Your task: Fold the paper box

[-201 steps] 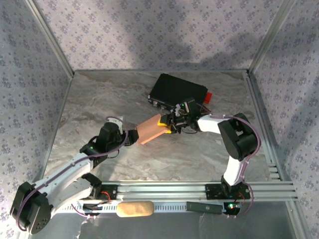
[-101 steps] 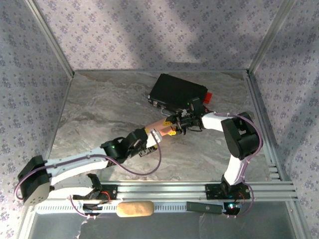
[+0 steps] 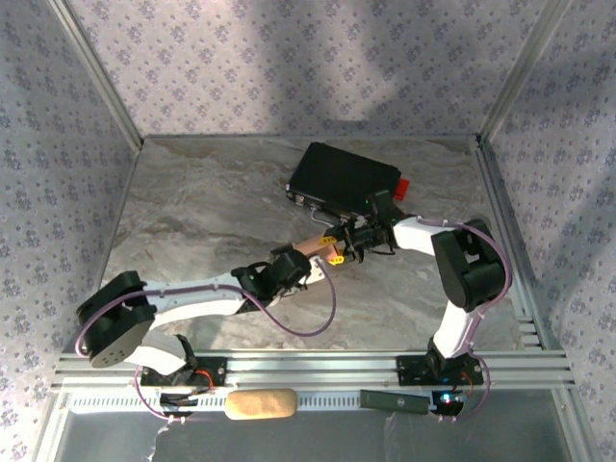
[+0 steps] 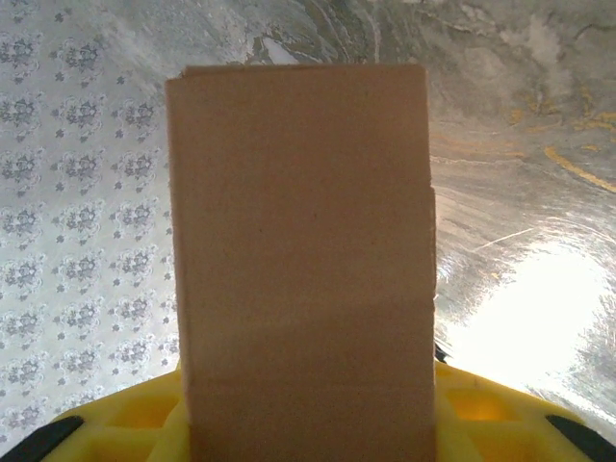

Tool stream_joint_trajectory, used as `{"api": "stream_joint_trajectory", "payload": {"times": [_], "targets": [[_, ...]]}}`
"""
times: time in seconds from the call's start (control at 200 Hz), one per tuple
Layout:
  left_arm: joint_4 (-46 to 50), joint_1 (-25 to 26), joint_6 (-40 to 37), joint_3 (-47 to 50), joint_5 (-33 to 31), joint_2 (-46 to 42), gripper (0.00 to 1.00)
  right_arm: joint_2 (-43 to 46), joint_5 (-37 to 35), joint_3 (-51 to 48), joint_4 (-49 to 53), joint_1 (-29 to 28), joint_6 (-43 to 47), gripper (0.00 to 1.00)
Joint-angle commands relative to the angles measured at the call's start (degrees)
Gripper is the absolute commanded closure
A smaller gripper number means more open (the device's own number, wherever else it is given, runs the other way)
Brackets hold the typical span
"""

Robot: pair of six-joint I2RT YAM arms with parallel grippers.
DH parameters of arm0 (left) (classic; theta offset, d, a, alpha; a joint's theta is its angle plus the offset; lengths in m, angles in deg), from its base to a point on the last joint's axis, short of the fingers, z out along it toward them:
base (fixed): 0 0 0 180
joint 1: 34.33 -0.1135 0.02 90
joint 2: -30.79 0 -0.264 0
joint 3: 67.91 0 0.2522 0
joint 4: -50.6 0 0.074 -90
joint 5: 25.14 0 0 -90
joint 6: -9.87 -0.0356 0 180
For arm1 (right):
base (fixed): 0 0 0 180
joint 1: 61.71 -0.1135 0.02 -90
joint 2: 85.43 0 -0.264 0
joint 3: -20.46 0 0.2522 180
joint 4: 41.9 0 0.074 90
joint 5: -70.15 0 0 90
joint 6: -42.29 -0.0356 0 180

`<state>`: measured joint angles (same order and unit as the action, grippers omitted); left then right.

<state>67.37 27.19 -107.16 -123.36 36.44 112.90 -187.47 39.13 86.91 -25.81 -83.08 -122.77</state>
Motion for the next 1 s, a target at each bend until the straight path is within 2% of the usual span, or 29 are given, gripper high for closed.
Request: {"api": "stream_joint_trajectory", "payload": {"times": [0.0,0.155,0.34,0.545,0.66,0.884,0.969,0.994], "targets": [[-2.59,0.06,-0.71,-1.72,-1.52,1.2,0.34,0.61,-3.71,-2.01,5.68,0.42,-1.44,0.71],[-2.15,0.26,-0.39,-2.58,-0.7,2.57,0.49,1.26,-4.04,-3.27,5.65,0.92,-1.97,0.69],[-0.82,0.37,-0.24,-3.03,1.06,2.33,0.58,1.6,-3.69,-3.9,5.22,1.38,-2.54,0.62],[2.74,0.44,0.48,-4.11,3.52,0.6,0.6,4.67,-4.46,-3.58,7.34,2.95,-1.5,0.38],[7.94,0.45,0.99,-6.0,6.14,-1.08,0.61,9.94,-7.33,-1.41,15.86,4.34,4.28,0.28],[22.04,-0.4,3.22,-11.54,16.11,-5.19,0.6,24.05,-15.08,1.66,28.79,10.27,17.33,0.25],[27.09,-1.67,3.9,-13.31,20.58,-6.44,0.6,28.91,-20.84,2.71,30.52,11.65,24.9,0.29],[28.39,-2.17,4.06,-13.77,22.38,-6.72,0.6,30.25,-23.22,2.82,30.73,11.63,27.03,0.33]]}}
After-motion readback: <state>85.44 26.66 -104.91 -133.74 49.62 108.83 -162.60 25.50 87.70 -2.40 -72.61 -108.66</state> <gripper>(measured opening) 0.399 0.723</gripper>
